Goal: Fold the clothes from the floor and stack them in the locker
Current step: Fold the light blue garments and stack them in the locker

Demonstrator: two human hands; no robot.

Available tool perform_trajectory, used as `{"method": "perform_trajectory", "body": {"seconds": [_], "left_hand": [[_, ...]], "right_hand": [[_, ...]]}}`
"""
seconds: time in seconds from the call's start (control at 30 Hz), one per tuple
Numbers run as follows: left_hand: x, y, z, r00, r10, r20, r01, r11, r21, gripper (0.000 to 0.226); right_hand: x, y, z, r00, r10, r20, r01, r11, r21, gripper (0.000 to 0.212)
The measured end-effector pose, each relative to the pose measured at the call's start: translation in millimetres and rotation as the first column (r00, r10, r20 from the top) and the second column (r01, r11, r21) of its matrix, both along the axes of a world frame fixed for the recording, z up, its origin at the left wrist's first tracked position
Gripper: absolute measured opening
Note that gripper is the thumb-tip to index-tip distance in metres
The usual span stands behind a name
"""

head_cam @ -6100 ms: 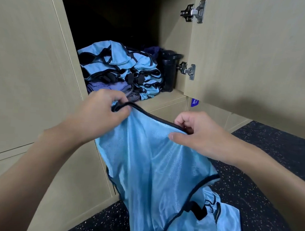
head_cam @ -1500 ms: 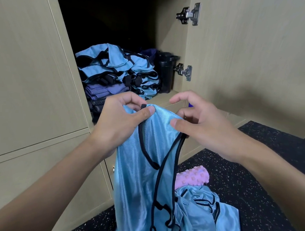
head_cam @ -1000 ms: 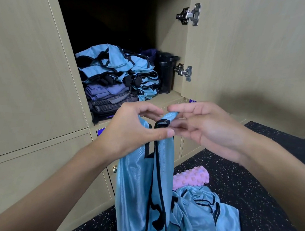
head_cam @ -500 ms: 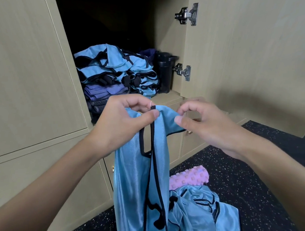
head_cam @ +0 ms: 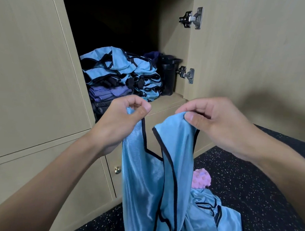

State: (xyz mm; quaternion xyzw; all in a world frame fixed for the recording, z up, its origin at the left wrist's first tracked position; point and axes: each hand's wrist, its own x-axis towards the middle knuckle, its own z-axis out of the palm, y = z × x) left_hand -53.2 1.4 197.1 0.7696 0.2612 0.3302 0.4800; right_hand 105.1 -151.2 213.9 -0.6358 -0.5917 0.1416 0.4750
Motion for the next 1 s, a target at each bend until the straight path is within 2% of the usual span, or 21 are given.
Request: {"method": "perform_trajectory", "body": {"seconds": [0.1,0.17,0.33,0.5,0.63,0.8,0.9,1.0], "left_hand": [[2,-4,1,0.997,-0.044,0.064,0.048,0.997,-0.06,0.007],[4,-10,2,0.991,-0.076,0.111,0.086,0.992,-0.09,0.009],[10,-27,3,0.961,-0.168,0.22,0.2,0.971,-0.133,0.014],[10,-27,2,0.954,-0.158,0.255,0.188,0.977,-0.098,0.02],[9,-22,1,0.964,-0.162,0.212,0.17,0.985,-0.017,0.016],[1,-12,4,0.98,-0.183,0.079,0.187,0.981,-0.042,0.015],[-3,-12,7,0.982,-0.185,0.044,0.184,0.983,0.022,0.013],[-1,-13,6,0.973,-0.216,0.078,0.21,0.975,0.079,0.012]], "right_hand": [[-11,-4,4,0.992,0.121,-0.04,-0.122,0.992,-0.035,0.025],[-18,-3,2,0.987,0.149,-0.064,-0.151,0.988,-0.031,0.02],[-23,11,-16,0.998,0.048,-0.039,-0.048,0.999,0.005,0.013],[-22,13,-21,0.993,0.015,-0.117,-0.014,1.0,0.012,0.012],[-24,13,-20,0.992,-0.028,-0.121,0.032,0.999,0.035,0.014],[-11,15,-16,0.969,-0.172,-0.175,0.193,0.975,0.111,0.018],[-6,12,-15,0.973,-0.157,-0.166,0.173,0.981,0.087,0.016],[-9,9,-18,0.981,-0.067,-0.182,0.073,0.997,0.026,0.016]]}}
